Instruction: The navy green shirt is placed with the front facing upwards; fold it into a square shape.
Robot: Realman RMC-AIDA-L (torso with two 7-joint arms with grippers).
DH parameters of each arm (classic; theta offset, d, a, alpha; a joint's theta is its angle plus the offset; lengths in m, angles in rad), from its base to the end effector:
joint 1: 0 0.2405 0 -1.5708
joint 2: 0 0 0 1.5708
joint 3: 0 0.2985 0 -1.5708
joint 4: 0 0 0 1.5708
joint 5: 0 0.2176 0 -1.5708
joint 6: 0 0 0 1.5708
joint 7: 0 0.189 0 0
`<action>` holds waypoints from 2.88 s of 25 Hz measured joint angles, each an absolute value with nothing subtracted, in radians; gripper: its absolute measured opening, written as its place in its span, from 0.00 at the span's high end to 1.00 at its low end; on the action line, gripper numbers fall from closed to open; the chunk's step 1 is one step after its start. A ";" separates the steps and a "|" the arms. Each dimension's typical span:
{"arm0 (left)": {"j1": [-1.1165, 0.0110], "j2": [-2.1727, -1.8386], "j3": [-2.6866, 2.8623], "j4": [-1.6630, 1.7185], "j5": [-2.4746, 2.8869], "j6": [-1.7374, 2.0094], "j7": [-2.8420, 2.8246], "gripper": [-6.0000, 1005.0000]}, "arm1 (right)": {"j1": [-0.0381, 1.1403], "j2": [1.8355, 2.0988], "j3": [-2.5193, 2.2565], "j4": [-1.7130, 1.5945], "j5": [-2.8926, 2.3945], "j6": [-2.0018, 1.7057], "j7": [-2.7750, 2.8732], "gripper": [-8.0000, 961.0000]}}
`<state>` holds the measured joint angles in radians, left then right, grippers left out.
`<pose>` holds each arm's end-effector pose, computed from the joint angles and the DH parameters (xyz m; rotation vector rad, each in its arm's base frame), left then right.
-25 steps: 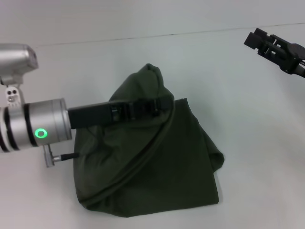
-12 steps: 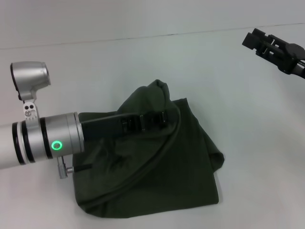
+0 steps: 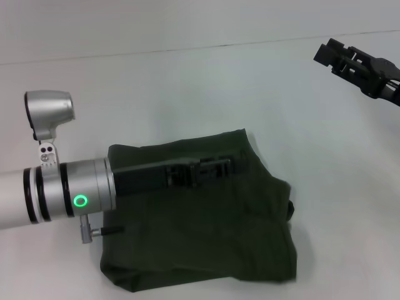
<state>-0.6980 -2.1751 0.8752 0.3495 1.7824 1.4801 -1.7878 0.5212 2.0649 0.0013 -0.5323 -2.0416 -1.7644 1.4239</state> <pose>-0.1892 0.3560 -0.1556 2.5307 1.2999 0.9467 0.3055 0.3660 0.0220 -2.1665 0.8668 1.2782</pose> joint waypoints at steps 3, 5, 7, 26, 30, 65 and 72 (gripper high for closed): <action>-0.698 -2.175 0.893 0.351 1.775 1.490 -1.785 0.52 | 0.518 2.066 0.001 -0.532 -2.042 -1.768 1.423 0.36; -0.690 -2.174 0.895 0.358 1.755 1.503 -1.781 0.42 | 0.516 2.067 0.001 -0.532 -2.042 -1.770 1.423 0.36; -0.677 -2.171 0.894 0.371 1.735 1.510 -1.778 0.38 | 0.514 2.067 0.001 -0.532 -2.042 -1.776 1.422 0.36; -0.435 -2.164 0.751 0.652 1.717 1.557 -1.639 0.04 | 0.466 1.948 -0.358 -0.622 -2.065 -1.798 1.951 0.36; -0.426 -2.164 0.723 0.656 1.718 1.581 -1.601 0.04 | 0.449 1.922 -0.367 -0.624 -2.136 -1.778 2.067 0.36; -0.404 -2.166 0.710 0.635 1.759 1.630 -1.503 0.04 | 0.541 1.974 -0.557 -0.501 -2.315 -1.485 2.175 0.37; -0.405 -2.164 0.710 0.632 1.759 1.627 -1.503 0.04 | 0.544 1.981 -0.572 -0.502 -2.315 -1.456 2.182 0.37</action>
